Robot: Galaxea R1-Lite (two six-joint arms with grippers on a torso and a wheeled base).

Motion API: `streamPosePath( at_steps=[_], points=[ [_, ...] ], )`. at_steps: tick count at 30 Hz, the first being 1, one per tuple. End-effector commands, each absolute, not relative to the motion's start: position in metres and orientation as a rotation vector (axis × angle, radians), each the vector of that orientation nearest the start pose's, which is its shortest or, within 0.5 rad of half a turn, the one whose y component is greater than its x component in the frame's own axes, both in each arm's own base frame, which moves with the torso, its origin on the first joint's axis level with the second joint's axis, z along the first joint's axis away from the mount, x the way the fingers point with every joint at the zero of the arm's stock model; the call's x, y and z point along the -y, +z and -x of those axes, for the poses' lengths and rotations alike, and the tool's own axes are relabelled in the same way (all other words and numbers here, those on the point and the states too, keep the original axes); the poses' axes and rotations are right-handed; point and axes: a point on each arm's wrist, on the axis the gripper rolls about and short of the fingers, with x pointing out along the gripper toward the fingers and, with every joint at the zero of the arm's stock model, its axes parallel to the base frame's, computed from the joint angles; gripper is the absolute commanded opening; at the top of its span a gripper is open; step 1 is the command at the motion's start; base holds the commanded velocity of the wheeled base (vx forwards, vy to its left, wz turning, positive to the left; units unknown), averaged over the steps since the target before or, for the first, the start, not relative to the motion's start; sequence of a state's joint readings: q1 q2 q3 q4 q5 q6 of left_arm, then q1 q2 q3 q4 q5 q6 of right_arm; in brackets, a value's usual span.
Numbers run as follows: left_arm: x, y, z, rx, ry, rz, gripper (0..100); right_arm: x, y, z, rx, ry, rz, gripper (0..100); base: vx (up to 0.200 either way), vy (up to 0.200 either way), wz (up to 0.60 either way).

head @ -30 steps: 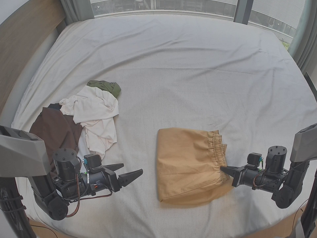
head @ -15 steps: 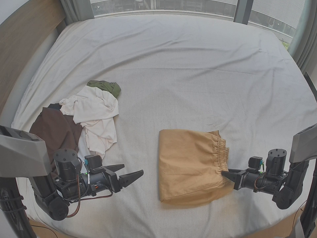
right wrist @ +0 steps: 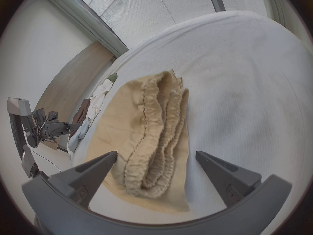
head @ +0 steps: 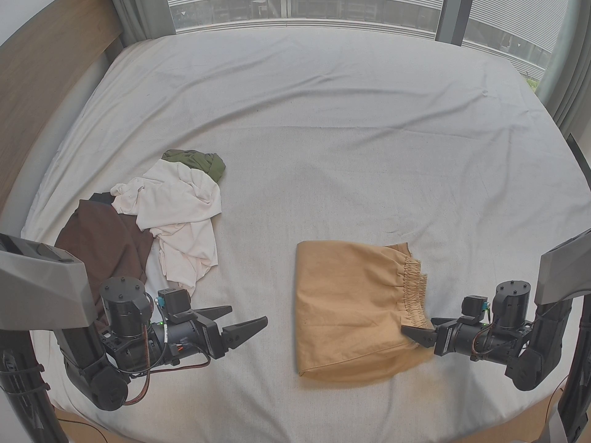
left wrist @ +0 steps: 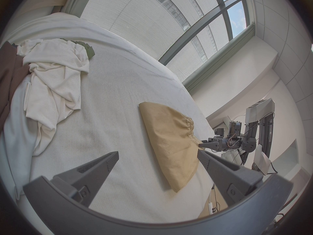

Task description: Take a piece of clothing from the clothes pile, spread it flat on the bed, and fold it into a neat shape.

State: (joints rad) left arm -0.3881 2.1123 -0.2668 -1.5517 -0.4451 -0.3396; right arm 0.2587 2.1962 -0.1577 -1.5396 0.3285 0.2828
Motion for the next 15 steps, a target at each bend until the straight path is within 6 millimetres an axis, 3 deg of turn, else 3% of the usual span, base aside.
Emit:
streamPosePath(
  at_steps=[1,9,15],
  points=[
    [0.113,0.040,-0.252,-0.436,-0.768,0.327,100,-0.072,-0.010,-0.240,-0.659,0.484,-0.308,100,0.000,0.000,0.00],
    [0.113,0.041,-0.252,-0.434,-0.769,0.325,100,-0.088,-0.011,-0.236,-0.734,0.545,-0.468,100,0.000,0.000,0.00],
    [0.113,0.041,-0.251,-0.434,-0.769,0.325,100,-0.096,-0.008,-0.247,-0.722,0.564,-0.562,100,0.000,0.000,0.00]
  ],
)
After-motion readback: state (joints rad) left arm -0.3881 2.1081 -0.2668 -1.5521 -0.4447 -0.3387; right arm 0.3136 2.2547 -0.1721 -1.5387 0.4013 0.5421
